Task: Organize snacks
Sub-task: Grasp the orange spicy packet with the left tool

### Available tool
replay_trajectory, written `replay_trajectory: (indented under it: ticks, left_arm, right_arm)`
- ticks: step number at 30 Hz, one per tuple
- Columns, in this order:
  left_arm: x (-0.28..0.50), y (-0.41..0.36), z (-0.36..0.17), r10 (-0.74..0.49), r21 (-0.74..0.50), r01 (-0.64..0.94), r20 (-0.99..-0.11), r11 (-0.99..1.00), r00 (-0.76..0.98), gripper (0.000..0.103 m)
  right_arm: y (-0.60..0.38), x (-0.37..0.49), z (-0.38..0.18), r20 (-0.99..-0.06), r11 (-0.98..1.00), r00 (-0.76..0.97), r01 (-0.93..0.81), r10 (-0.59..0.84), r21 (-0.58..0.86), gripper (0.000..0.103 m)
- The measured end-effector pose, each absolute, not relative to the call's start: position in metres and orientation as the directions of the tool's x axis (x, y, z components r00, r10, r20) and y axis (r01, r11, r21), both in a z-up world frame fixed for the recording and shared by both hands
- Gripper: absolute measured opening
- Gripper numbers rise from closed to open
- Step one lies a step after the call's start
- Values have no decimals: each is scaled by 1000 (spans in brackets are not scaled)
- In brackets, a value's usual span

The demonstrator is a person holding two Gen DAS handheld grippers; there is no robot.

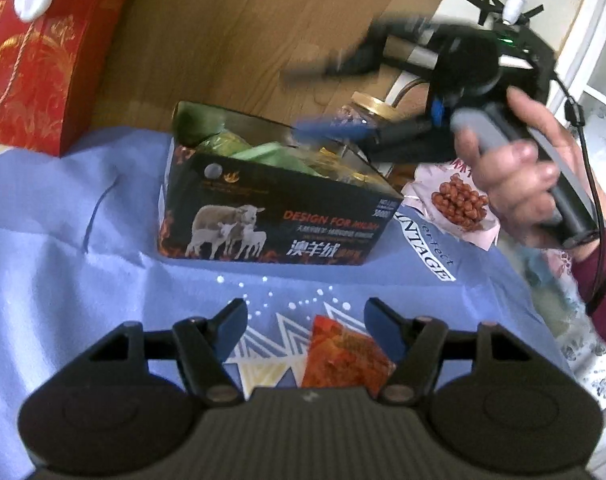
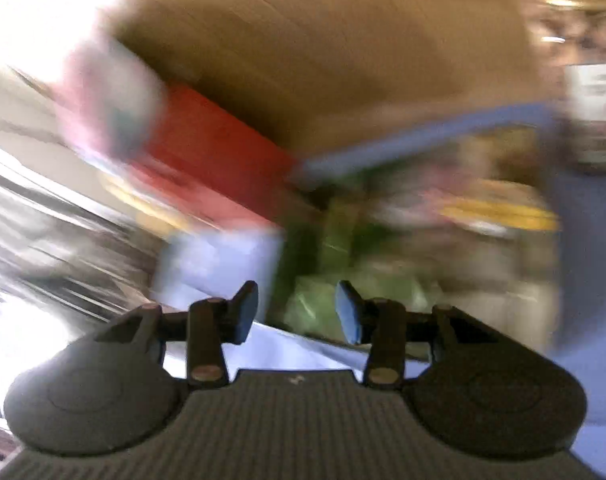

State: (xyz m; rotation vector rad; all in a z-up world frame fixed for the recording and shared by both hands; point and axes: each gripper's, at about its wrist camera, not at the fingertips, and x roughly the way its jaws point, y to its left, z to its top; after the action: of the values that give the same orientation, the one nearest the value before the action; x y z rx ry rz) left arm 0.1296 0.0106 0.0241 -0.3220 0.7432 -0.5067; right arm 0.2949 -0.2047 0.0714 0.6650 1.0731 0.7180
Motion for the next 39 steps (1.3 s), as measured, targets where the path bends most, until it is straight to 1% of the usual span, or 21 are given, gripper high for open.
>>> replay_trajectory:
  ticks: [1,2,4,8,9,13,16,18,19,23,24,26,29,31,32,33,35,37,38,39]
  left_arm:
    - [130,11,23,-544,-454,317,-563,833,622,66]
    - [130,12,23,-542,-456,312,-566,833,621,66]
    - [128,13,24,-541,-456,312,-561,833,626,66]
    - [125,16,26,-545,-460,315,-550,830,632,66]
    - [125,16,27,-551,-465,318,-550,826,627,66]
    - [121,16,26,-572,-470,340,-550,814,609,66]
    - [125,16,22,-582,-488,331,-564,807,587,66]
    - [130,15,17,-602,-519,322,-575,792,554,66]
    - [132,14,15,-613,-533,320,-579,783,537,66]
    - [140,7,4,-642,-578,297,-600,760,477,65]
    - [141,6,3,-642,-578,297,-597,760,482,66]
    - [143,4,2,-641,-581,291,-601,761,478,65]
    - [144,-1,3,-635,-578,283,-610,766,474,65]
    - [143,-4,3,-630,-570,285,-614,771,476,65]
    - [143,-5,3,-628,-569,284,-614,772,478,65]
    - [142,-5,3,-626,-567,282,-614,774,481,65]
    - [142,-3,3,-630,-578,273,-610,769,480,66]
    - [144,4,1,-648,-612,255,-597,749,472,65]
    - [144,7,0,-659,-631,244,-589,737,467,65]
    - [145,12,-1,-672,-652,232,-580,722,460,65]
  right_arm:
    - [-205,294,72,-504,582,339,-190,794,790,47]
    - [-204,293,72,-507,603,389,-177,769,778,47]
    - [-201,289,74,-549,669,436,-193,714,717,48]
    - [-201,269,77,-581,706,422,-255,696,661,48]
    - [-203,258,82,-578,713,433,-282,692,642,48]
    - [-222,207,98,-517,691,459,-452,723,565,48]
    - [-242,175,87,-530,691,444,-483,722,537,48]
    - [-263,152,68,-574,710,419,-434,704,554,48]
    - [-276,142,56,-593,718,405,-381,696,582,48]
    - [-327,112,4,-589,665,367,-126,720,736,48]
    - [-338,105,-9,-570,634,370,-72,734,770,44]
    - [-350,96,-17,-511,564,392,-24,765,826,40]
    - [-341,100,-15,-516,569,396,-18,759,822,35]
    - [-325,108,-18,-530,587,380,-44,758,808,26]
    - [-319,112,-20,-530,588,376,-51,760,807,19]
    - [-312,116,-23,-523,581,376,-52,765,812,15]
    - [-308,120,-28,-481,537,379,-52,790,842,16]
    - [-304,122,-29,-452,518,402,-67,796,853,19]
    - [-301,122,-26,-452,531,417,-91,789,842,25]
    - [-301,119,-20,-455,554,438,-128,776,823,33]
